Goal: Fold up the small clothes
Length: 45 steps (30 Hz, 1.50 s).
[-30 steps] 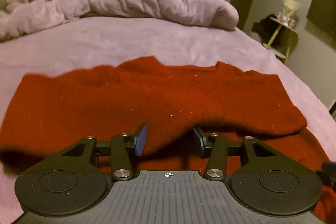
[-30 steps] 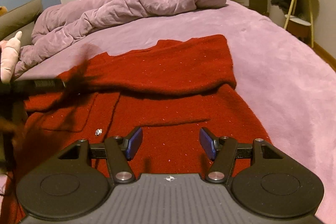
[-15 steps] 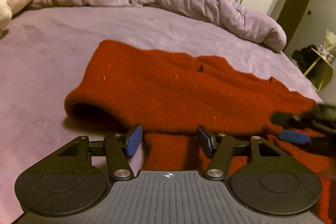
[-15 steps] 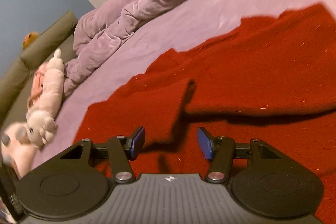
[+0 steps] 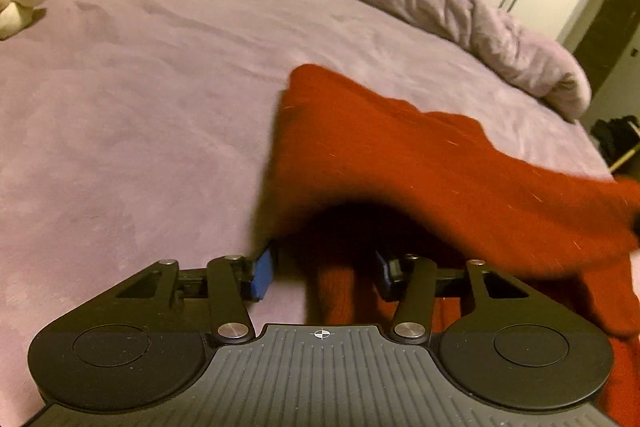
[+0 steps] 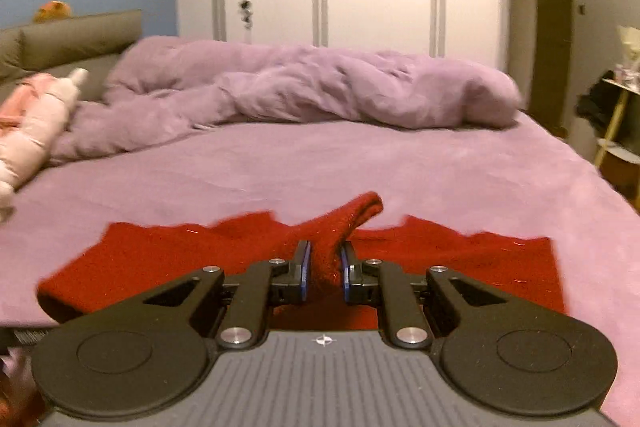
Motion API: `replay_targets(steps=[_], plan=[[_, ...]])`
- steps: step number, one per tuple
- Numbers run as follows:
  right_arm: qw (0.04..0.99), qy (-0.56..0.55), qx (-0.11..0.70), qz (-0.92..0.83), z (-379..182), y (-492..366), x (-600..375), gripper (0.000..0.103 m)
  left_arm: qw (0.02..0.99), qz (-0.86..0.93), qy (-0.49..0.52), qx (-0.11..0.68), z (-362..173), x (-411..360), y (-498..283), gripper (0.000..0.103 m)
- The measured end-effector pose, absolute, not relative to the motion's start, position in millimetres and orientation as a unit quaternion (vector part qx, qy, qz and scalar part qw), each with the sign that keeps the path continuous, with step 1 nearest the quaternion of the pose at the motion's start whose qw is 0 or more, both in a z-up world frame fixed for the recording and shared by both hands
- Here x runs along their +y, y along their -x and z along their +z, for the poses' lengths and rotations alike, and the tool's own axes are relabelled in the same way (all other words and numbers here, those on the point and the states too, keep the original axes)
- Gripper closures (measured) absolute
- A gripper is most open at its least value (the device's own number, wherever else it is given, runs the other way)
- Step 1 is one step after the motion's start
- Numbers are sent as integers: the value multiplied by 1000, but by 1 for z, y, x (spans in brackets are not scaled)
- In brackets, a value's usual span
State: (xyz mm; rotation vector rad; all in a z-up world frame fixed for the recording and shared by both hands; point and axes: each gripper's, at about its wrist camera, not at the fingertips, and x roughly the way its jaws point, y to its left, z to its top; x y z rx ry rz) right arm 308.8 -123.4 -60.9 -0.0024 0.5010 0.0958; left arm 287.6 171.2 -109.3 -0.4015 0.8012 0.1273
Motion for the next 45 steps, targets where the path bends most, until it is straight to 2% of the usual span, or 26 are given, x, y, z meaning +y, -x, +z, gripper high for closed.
replay_targets(steps=[6,8,15,17,21,27,28,31,36,41,45], plan=[[954,11,300,0,-94,-322,-170,89,896,72,181,398,-112,163,-310,68],[950,27,312,2,-105,-325,-173,89,903,76,163,390,-109,157,-313,76],[953,145,263,-47,-115,-327,-157,89,933,74,112,333,-96,135,-312,78],[948,178,254,-71,-122,-331,-157,89,931,66,102,344,-101,127,-318,77],[938,153,302,-74,-142,-341,-176,89,924,63,40,375,-117,113,-321,62],[942,191,266,-76,-134,-329,-177,89,924,51,95,367,-103,141,-286,59],[939,217,253,-88,-135,-330,-174,89,925,46,101,364,-99,144,-282,53],[925,255,251,-126,-142,-332,-176,89,925,32,108,362,-90,146,-273,45],[919,241,284,-125,-148,-341,-190,88,926,29,85,367,-85,136,-270,43],[943,152,287,-79,-132,-334,-213,88,913,41,142,380,-95,150,-278,41],[950,110,287,-56,-126,-328,-218,88,910,62,159,379,-100,158,-284,44]])
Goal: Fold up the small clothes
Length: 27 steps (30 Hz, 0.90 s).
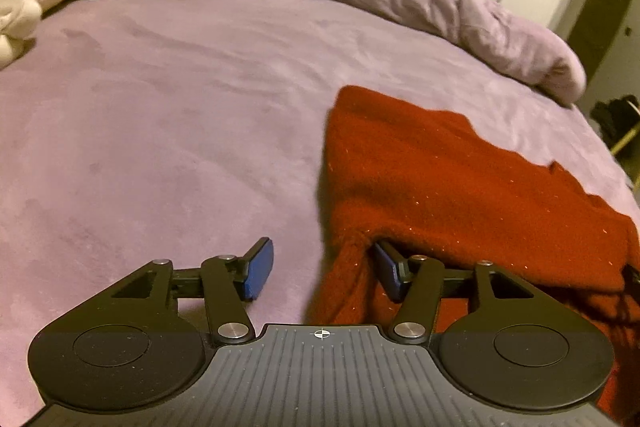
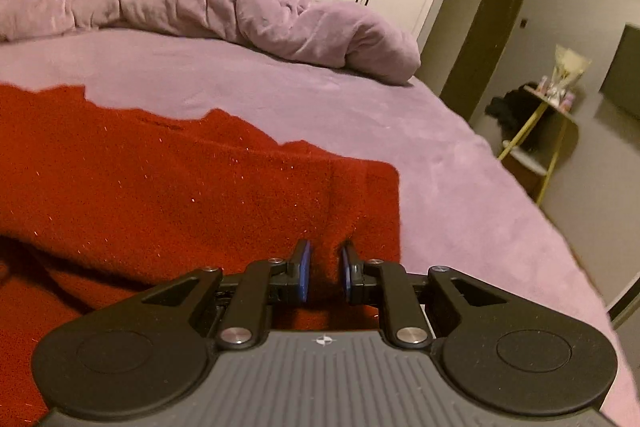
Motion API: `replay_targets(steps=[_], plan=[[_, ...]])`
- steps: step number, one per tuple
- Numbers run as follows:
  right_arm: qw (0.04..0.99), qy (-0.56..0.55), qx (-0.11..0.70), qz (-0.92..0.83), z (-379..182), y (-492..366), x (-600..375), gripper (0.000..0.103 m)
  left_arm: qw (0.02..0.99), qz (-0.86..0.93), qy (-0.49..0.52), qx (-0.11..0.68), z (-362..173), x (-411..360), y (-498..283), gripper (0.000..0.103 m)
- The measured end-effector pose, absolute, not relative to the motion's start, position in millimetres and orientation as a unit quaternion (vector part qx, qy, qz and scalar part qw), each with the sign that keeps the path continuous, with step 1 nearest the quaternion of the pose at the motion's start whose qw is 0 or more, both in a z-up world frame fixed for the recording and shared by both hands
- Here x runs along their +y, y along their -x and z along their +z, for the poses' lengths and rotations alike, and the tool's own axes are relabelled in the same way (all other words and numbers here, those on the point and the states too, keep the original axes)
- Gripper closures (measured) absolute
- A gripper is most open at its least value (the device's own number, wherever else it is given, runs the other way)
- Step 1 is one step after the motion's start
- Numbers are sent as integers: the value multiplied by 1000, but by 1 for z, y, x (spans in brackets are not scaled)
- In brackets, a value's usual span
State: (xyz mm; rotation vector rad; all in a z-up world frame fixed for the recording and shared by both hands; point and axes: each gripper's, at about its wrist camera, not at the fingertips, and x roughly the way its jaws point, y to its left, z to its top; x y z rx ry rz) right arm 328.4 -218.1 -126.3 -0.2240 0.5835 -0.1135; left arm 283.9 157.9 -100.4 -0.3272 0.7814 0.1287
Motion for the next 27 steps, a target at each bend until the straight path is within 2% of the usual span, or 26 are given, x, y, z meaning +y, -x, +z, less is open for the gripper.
replay_targets(steps=[6,8,10,11,13,14,15,16,17,18,19,23,26,27], plan=[[955,52,293,-8,-124,-326,-218,88,904,106,198,363,-106,180,-277,44],[955,36,294,-8,-125,-326,-220,88,911,164,143,349,-105,177,-271,56],[956,28,292,-13,-125,-325,-224,88,904,206,113,357,-108,186,-272,60],[955,22,295,-12,-126,-324,-225,88,898,186,149,369,-110,197,-271,58],[952,23,304,-8,-127,-327,-227,83,889,157,227,366,-110,214,-264,42],[952,30,305,-10,-125,-327,-226,80,889,157,230,364,-106,214,-262,40],[952,38,303,-23,-123,-325,-226,71,893,151,219,364,-102,210,-261,38],[953,42,296,-42,-120,-321,-225,67,898,138,208,362,-97,204,-262,33],[956,36,286,-61,-115,-318,-226,67,905,117,201,357,-91,196,-261,29],[958,25,274,-77,-109,-314,-227,67,912,90,196,348,-84,185,-262,20],[962,11,257,-87,-102,-309,-226,67,918,71,192,340,-80,174,-262,17],[966,-3,259,-7,-93,-312,-201,67,927,-31,152,340,-69,109,-292,17],[948,8,314,50,-109,-325,-178,69,919,-77,129,365,-79,66,-320,17],[940,8,337,56,-116,-328,-176,74,912,-85,118,383,-88,54,-331,17]])
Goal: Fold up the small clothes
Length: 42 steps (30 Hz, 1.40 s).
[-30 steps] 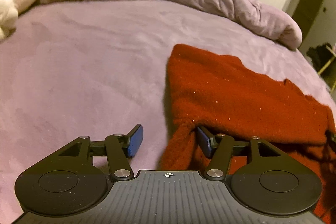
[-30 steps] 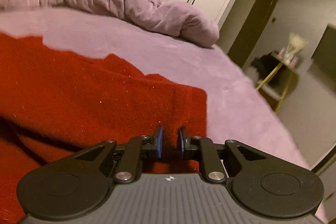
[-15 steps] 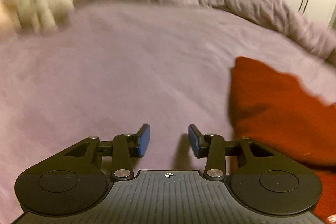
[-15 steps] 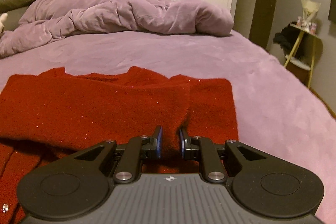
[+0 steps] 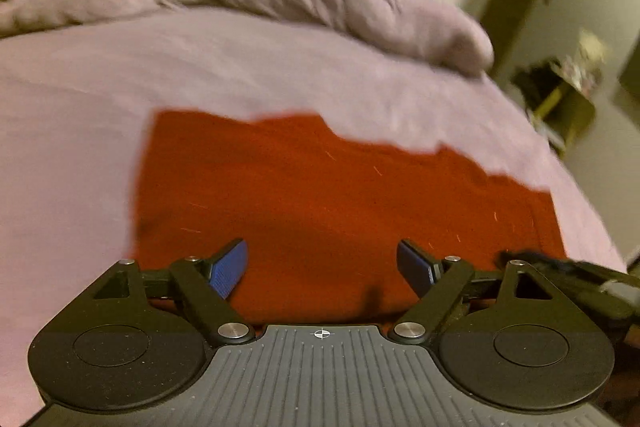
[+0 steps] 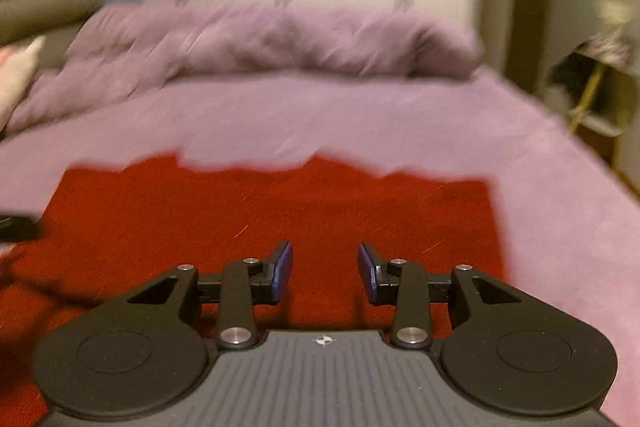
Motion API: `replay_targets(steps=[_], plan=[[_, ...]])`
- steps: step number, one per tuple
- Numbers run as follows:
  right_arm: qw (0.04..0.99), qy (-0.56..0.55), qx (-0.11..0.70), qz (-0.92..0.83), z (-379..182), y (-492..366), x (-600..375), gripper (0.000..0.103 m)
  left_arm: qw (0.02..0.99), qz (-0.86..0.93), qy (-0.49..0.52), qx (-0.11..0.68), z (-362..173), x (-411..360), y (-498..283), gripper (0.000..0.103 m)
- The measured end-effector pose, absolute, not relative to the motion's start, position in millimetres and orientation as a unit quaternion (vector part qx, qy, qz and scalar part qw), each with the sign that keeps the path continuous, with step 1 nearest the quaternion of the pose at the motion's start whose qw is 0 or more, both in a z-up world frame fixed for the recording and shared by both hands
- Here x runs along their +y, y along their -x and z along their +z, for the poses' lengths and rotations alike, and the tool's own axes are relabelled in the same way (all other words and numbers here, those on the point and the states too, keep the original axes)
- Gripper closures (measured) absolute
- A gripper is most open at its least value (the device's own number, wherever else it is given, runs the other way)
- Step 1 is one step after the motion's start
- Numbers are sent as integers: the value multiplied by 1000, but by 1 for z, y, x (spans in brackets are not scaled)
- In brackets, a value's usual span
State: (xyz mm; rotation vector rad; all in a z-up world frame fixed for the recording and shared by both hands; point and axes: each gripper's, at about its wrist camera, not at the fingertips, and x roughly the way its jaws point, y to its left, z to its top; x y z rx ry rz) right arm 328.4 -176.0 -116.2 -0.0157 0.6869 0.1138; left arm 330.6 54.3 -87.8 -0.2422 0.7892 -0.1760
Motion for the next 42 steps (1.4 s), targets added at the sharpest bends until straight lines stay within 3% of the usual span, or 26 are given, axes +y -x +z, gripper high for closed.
replay_targets(steps=[2,5,9,14,19,22,30,36,38,40,42], plan=[[938,16,341,56,-130,-325,-175,75,908,-78,82,403,-104,39,-338,18],[945,71,316,42,-140,-316,-178,76,924,-82,16,372,-116,24,-334,13],[946,84,313,33,-142,-321,-178,76,929,-83,16,361,-117,25,-333,11],[938,-88,335,36,-122,-304,-206,72,925,-85,69,363,-99,43,-316,14],[928,-132,348,20,-135,-291,-223,72,923,-76,22,377,-102,33,-315,13],[928,-85,362,5,-137,-301,-214,77,920,-65,17,385,-102,28,-319,11],[935,51,352,1,-154,-317,-191,77,920,-63,13,387,-108,28,-326,8],[933,74,352,3,-152,-328,-189,77,923,-56,5,382,-114,26,-333,4],[930,79,358,5,-145,-326,-187,77,921,-55,8,385,-107,27,-329,6],[926,71,370,19,-133,-321,-189,74,921,-64,16,384,-93,32,-321,15],[933,36,357,38,-116,-312,-198,72,928,-67,27,367,-79,41,-316,15]])
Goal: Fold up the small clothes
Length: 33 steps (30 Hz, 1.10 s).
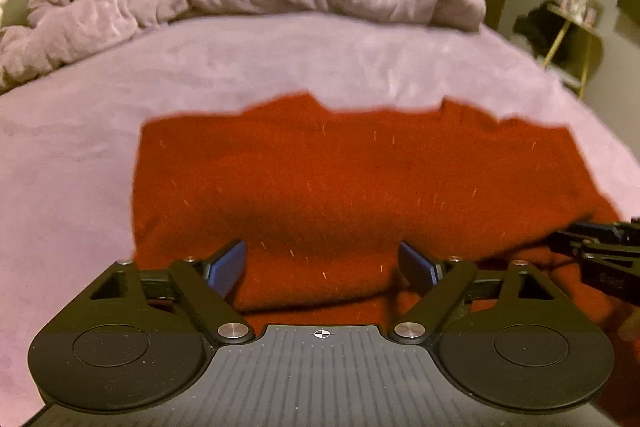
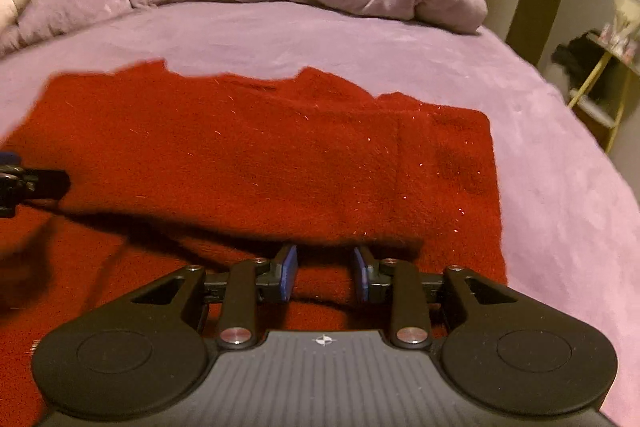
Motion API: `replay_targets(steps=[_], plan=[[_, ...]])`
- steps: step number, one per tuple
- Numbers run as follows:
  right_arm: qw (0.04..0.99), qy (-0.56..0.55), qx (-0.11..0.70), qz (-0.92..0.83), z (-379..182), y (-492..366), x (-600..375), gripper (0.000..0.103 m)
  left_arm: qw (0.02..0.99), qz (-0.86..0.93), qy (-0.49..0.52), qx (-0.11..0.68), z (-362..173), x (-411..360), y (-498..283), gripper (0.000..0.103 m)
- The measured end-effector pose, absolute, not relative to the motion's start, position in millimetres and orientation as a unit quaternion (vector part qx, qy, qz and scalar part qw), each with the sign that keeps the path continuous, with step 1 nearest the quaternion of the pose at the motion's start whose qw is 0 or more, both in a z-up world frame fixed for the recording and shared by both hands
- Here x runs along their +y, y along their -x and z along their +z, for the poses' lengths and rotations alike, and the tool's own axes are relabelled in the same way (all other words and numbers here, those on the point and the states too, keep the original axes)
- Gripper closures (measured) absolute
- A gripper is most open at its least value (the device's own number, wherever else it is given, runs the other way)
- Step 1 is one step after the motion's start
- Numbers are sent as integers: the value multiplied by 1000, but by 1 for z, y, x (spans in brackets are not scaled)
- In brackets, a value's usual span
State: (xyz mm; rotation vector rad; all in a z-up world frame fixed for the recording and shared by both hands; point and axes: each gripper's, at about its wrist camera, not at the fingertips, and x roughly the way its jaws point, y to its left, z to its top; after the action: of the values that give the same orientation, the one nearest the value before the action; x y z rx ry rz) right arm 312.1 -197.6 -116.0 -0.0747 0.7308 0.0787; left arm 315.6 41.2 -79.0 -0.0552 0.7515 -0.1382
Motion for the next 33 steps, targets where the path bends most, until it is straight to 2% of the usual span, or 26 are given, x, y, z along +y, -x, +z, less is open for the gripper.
replay_targets(steps=[2,5,8,9,12,16,19,23,25,30,33], plan=[[942,0,333,49,-100,-307,-207,65,932,-61,38,356,-70,48,-321,15],[947,-12,319,29,-95,-322,-211,64,931,-44,60,358,-68,53,-345,14],[939,24,343,1,-115,-352,-206,68,919,-19,37,393,-91,46,-371,17],[934,45,354,-8,-127,-362,-205,75,916,-15,28,400,-99,45,-376,16],[937,111,332,-13,-143,-372,-196,75,919,-7,23,393,-114,43,-382,9],[943,128,308,-16,-151,-383,-199,75,921,8,12,390,-121,38,-396,2],[944,140,298,-11,-152,-385,-200,75,927,18,-23,375,-123,29,-397,0],[944,139,299,4,-134,-363,-199,73,926,20,6,378,-108,43,-376,1],[948,120,296,11,-125,-343,-200,64,928,15,15,371,-102,52,-357,1],[936,176,306,8,-145,-320,-198,58,920,6,19,392,-112,65,-340,0],[935,119,335,10,-119,-310,-204,55,908,4,32,418,-102,81,-330,0]])
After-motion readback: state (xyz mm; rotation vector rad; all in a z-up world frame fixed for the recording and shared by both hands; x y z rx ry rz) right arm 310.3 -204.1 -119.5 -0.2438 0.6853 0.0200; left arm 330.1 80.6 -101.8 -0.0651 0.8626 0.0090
